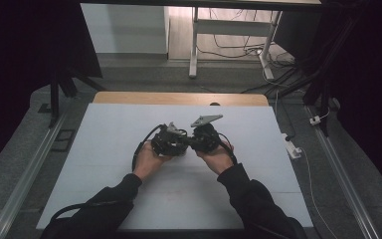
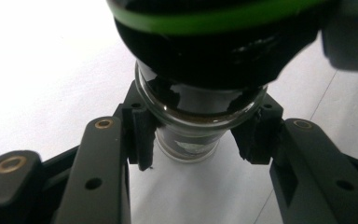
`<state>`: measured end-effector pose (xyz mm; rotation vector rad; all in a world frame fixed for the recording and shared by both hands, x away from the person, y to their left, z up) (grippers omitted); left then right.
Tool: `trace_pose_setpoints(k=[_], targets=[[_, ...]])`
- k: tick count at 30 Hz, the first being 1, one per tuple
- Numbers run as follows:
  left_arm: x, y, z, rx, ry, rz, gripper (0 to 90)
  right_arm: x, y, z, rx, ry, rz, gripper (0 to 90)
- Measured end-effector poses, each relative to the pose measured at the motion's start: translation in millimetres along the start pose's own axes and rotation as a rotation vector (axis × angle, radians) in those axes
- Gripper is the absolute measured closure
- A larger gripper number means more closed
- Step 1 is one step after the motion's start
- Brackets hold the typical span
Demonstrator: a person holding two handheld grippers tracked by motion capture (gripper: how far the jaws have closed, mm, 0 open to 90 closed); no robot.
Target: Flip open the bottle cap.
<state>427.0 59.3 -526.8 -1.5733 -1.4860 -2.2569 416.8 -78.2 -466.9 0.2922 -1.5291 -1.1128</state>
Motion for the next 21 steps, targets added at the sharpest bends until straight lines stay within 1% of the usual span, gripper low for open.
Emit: trace_pose_setpoints(k=[2,6,8,10,11,14,15,19,21], targets=[[-0.1,0.0,-0.1,-0.001,0.000,0.000,53.9,1.2,1.7,-0.2,0.005,-0.010,-0.006,89.6],[-0.1,-0.2,0.0,0.007,0.000,-0.002,53.8,1.8,4.1,-1.2,0.000,-0.014,-0.012,89.6],[0.4,-0.4,0.5,-0.006,0.000,0.005,53.8,2.3,5.5,-2.0,0.002,-0.018,-0.018,89.6],[0.2,-0.3,0.3,-0.003,0.001,0.004,53.9,3.2,7.4,-3.1,0.003,-0.022,-0.024,89.6],[0.3,-0.4,0.7,-0.008,0.000,0.004,53.9,3.6,8.2,-4.0,0.006,-0.025,-0.024,89.6],[0.2,-0.5,0.3,-0.005,0.002,0.004,53.9,3.1,10.5,-4.8,-0.004,-0.029,-0.029,89.6],[0.5,-0.4,0.9,-0.012,-0.001,0.007,53.8,2.9,11.2,-5.6,-0.003,-0.033,-0.030,89.6],[0.2,-0.6,0.8,-0.003,-0.002,0.003,53.8,1.8,13.1,-8.7,-0.006,-0.038,-0.033,89.6],[0.0,-0.4,0.3,-0.004,0.001,0.002,53.9,2.1,14.5,-10.5,0.000,-0.048,-0.034,89.6]])
Point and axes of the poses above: each handheld gripper's, and its own axes: x roughly backward along the jaws, y roughly out of its top, z roughly to its left, the point moved 3 cm from there along -x, roughly forward along the jaws, and after that the axes turned 5 degrees about y, right-handed, at the moved point
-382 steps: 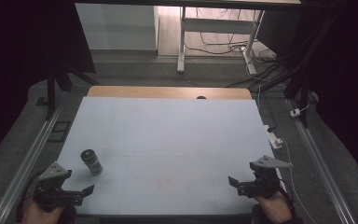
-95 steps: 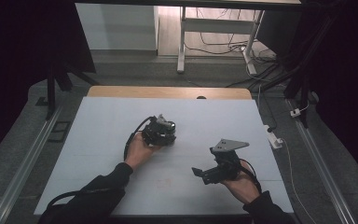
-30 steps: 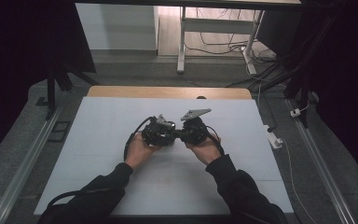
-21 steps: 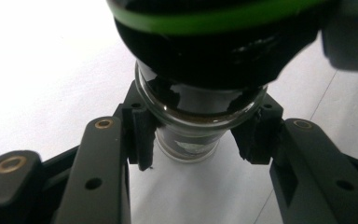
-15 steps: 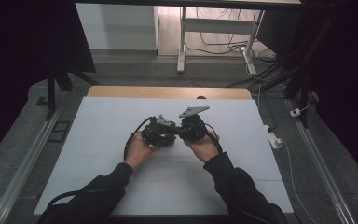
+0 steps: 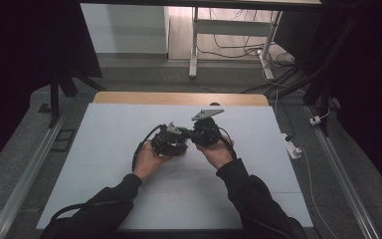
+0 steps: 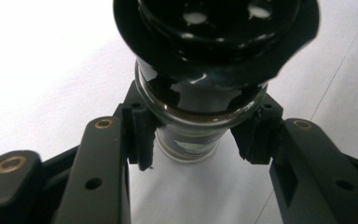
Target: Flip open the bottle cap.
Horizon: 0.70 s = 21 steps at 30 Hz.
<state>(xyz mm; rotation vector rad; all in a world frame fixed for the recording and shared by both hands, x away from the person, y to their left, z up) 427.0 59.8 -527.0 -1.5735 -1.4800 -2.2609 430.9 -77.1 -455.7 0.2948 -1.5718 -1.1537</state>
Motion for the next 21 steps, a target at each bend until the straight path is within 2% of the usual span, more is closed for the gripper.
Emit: trace_pose_setpoints(k=[8,12,21], targets=[[-0.4,0.0,-0.5,0.005,0.001,-0.006,53.8,-4.3,3.6,-12.2,-0.024,-0.017,-0.009,89.6],[-0.3,-0.3,-0.3,0.006,-0.001,-0.006,53.7,-6.3,2.6,-17.1,-0.060,-0.003,-0.012,89.6],[-0.2,0.0,0.2,0.006,-0.003,-0.005,53.4,-4.9,1.8,-13.8,-0.040,-0.003,-0.006,89.4]])
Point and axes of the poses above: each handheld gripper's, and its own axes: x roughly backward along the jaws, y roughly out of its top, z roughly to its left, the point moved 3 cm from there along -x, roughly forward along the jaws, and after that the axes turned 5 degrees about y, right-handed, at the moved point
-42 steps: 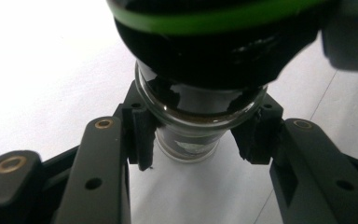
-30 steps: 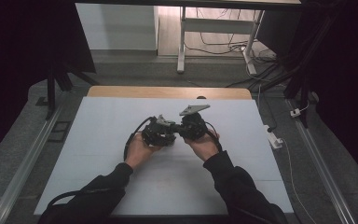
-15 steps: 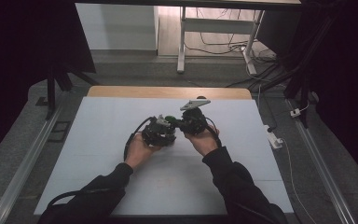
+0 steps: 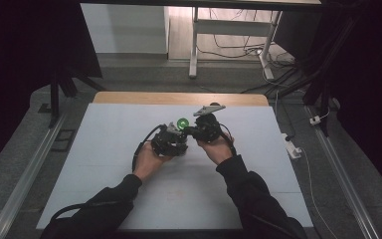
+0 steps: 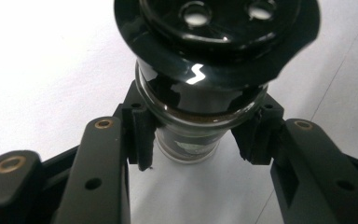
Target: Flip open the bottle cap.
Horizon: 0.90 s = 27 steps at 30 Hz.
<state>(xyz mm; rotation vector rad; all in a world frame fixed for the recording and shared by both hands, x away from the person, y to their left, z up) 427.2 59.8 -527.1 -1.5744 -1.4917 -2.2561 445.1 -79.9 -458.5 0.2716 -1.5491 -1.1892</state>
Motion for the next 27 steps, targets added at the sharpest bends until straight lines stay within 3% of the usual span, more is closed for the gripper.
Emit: trace_pose_setpoints(k=[4,8,14,17,20,27], targets=[[0.4,0.0,1.1,0.008,-0.017,0.003,52.1,2.7,-1.3,1.7,0.002,0.005,0.001,85.6],[2.9,0.9,0.1,0.002,-0.030,0.003,39.1,9.1,-2.3,2.3,-0.005,0.008,-0.008,79.2],[10.6,-0.6,1.0,0.024,-0.027,-0.018,30.6,13.3,-3.8,5.7,-0.020,0.017,-0.003,67.1],[14.6,-1.4,2.6,0.044,-0.055,-0.024,28.0,13.9,-4.5,7.4,-0.021,0.016,0.001,63.2],[18.8,-2.5,3.3,0.063,-0.098,-0.022,21.8,15.8,-5.8,10.3,-0.024,0.010,0.013,53.6],[26.4,-5.9,4.3,0.086,-0.125,0.005,17.9,17.3,-11.2,14.3,-0.033,0.011,0.034,38.1]])
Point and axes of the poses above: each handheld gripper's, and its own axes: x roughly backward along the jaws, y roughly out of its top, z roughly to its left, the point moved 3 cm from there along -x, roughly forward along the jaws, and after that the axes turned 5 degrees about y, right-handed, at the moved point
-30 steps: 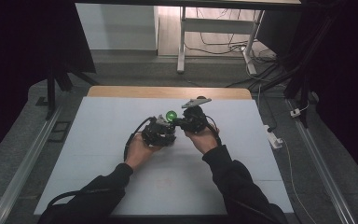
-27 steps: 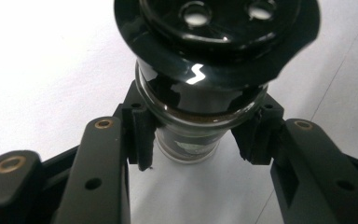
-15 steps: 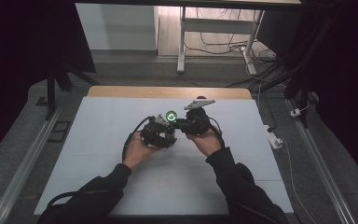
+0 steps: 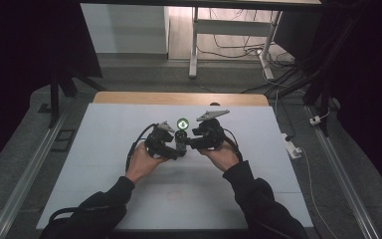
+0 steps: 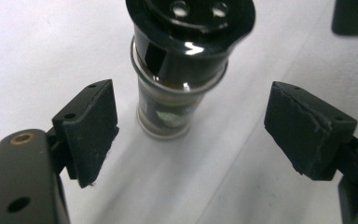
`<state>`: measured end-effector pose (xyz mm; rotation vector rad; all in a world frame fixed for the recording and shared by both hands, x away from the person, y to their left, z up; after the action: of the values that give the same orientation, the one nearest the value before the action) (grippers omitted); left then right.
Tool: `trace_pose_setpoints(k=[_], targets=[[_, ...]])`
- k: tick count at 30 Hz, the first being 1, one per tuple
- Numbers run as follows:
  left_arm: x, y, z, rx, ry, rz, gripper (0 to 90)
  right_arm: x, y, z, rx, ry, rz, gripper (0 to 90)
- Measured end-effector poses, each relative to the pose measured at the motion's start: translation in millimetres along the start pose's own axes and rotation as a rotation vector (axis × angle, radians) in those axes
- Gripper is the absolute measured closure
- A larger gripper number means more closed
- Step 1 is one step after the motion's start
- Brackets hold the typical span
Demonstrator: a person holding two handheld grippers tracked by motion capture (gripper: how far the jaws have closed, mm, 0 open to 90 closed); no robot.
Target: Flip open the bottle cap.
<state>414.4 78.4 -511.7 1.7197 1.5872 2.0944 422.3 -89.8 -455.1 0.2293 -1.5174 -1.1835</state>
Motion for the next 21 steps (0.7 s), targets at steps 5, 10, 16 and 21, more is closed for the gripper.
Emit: trace_pose_setpoints(k=[5,10,16,21], targets=[[7.5,-4.6,1.8,0.024,-0.030,0.001,12.4,-0.4,-6.6,3.1,-0.012,-0.002,0.011,30.2],[18.8,-6.7,1.1,0.035,-0.053,-0.010,8.3,2.2,-9.0,7.2,-0.016,0.009,0.018,22.6],[38.2,-14.0,-1.4,0.032,-0.062,-0.027,5.0,5.0,-14.3,14.7,-0.006,0.029,0.032,17.6],[53.1,-26.9,-2.2,0.041,-0.071,-0.034,3.3,10.7,-19.8,20.2,0.004,0.048,0.025,15.4]])
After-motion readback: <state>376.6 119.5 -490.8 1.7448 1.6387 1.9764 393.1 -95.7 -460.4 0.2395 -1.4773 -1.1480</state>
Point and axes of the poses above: each handheld gripper's, and its own axes: x roughly backward along the jaws, y roughly out of its top, z roughly to its left, the point moved 3 cm from there along -x, roughly forward along the jaws, and after that the axes turned 5 degrees about y, right-handed, at the moved point
